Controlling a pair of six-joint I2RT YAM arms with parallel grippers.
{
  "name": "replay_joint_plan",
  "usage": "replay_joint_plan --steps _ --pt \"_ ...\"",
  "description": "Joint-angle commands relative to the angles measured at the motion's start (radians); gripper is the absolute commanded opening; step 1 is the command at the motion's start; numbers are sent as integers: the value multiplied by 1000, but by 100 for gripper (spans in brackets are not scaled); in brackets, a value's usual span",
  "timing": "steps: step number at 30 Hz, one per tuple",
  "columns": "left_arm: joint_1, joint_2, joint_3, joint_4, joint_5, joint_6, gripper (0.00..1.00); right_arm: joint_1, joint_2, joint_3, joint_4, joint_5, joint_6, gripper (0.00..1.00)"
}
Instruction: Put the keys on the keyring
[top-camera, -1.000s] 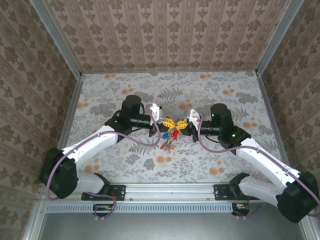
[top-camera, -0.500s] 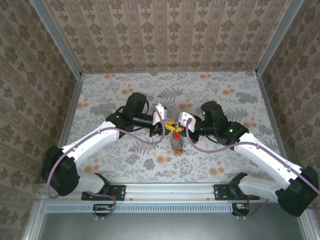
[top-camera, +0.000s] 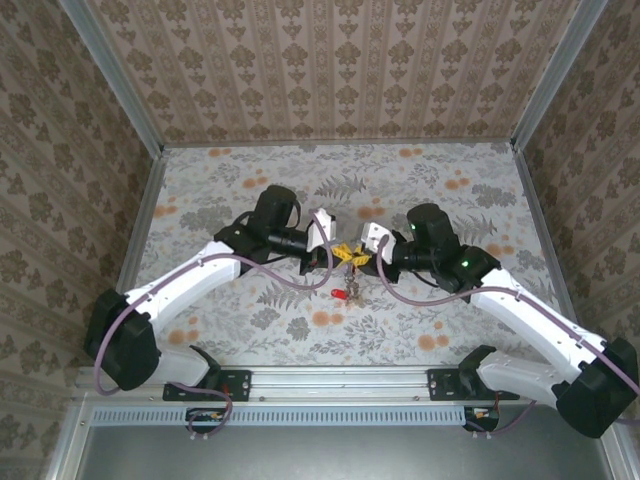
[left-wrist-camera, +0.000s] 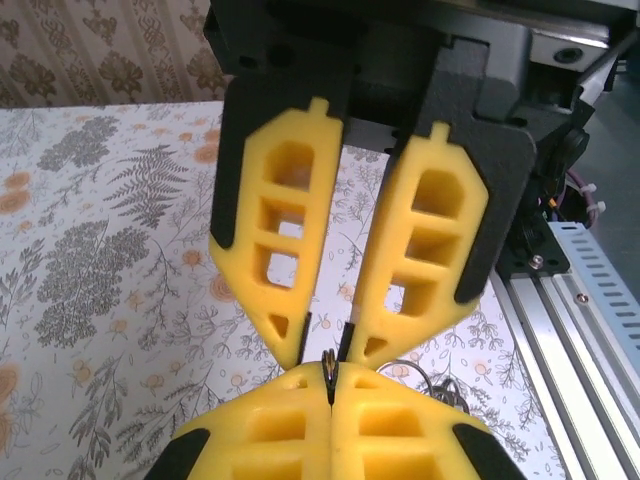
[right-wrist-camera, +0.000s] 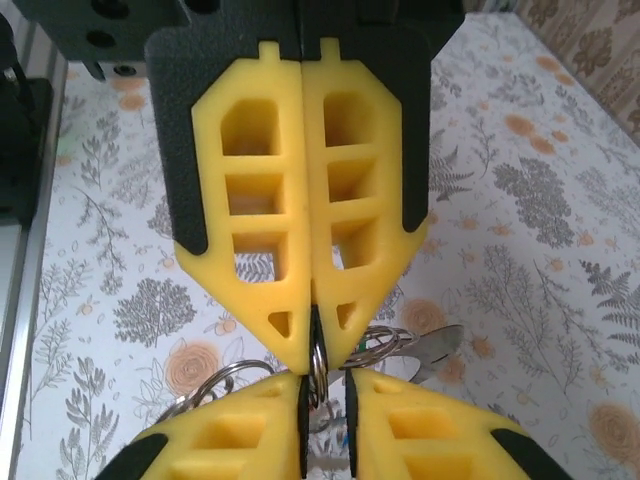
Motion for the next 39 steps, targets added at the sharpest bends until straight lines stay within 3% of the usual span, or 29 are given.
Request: replay_joint_plan --steps 1,6,16,22,25,27,32,36,39 --pt "21 -45 -47 200 100 -110 0 -27 -56 -43 111 -109 66 21" --pt "28 -50 -87 332 160 -163 0 -31 -63 -65 118 -122 83 20" --pt "26 -72 -127 450 168 -181 0 -38 -20 -67 146 -128 91 22" --pt "20 -92 -169 543 171 -179 0 -60 -15 -74 173 -210 113 6" --pt "7 -89 -179 577 173 -180 0 -59 -7 -90 248 -266 157 18" --pt "1 -86 -190 621 160 -192 0 -60 12 -93 295 -313 192 19" --pt "-12 -70 -207 675 144 -218 0 -59 42 -83 326 -321 202 0" --pt "-6 -91 -214 584 94 -181 0 -59 19 -44 182 -205 110 0" --pt "4 -107 -174 336 40 -78 0 -53 6 6 14 -119 20 0"
